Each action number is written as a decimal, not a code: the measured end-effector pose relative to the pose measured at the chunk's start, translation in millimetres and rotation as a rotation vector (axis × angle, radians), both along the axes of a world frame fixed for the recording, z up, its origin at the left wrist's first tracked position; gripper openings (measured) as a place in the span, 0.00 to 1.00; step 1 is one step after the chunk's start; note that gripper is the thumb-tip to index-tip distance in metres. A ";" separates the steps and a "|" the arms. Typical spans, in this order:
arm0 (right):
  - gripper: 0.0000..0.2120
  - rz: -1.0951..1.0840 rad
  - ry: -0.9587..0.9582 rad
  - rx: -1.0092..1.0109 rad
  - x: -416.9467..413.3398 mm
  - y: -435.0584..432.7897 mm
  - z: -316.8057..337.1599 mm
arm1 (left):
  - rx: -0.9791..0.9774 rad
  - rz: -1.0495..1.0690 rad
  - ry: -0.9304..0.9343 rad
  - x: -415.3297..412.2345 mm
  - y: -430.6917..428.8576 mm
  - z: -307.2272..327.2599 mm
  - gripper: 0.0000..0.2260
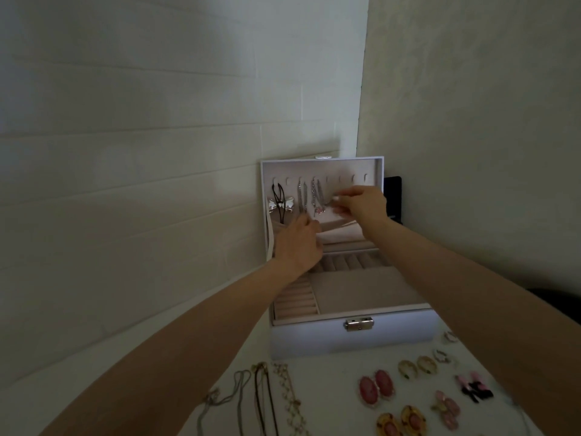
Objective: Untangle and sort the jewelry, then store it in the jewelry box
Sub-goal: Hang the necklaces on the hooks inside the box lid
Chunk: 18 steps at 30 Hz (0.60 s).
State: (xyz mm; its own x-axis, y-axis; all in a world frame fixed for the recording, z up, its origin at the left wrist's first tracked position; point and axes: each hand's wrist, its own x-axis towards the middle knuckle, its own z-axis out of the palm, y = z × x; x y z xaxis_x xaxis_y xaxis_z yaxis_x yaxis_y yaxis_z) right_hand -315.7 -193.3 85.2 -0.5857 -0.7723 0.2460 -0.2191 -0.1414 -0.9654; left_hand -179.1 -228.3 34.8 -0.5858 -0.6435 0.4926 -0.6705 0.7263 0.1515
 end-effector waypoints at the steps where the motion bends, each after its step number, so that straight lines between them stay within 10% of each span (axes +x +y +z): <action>1: 0.06 -0.004 0.018 0.039 0.3 -2.8 -1.3 | 0.008 -0.007 0.004 0.8 0.5 1.1 0.14; 6: 0.14 -0.113 0.516 0.299 3.3 -0.8 -16.0 | 0.041 -0.032 0.044 2.4 0.9 4.6 0.13; 18: 0.11 0.001 0.752 0.236 31.2 44.2 -22.2 | 0.126 -0.018 -0.008 38.0 31.2 15.3 0.13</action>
State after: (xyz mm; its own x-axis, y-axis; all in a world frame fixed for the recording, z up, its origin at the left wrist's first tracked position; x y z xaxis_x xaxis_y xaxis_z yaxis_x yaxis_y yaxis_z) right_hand -284.6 -149.1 62.9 -0.3265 -0.8536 0.4059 -0.8254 0.0483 -0.5625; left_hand -141.1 -197.0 50.2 -0.6016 -0.6893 0.4037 -0.6592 0.7138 0.2365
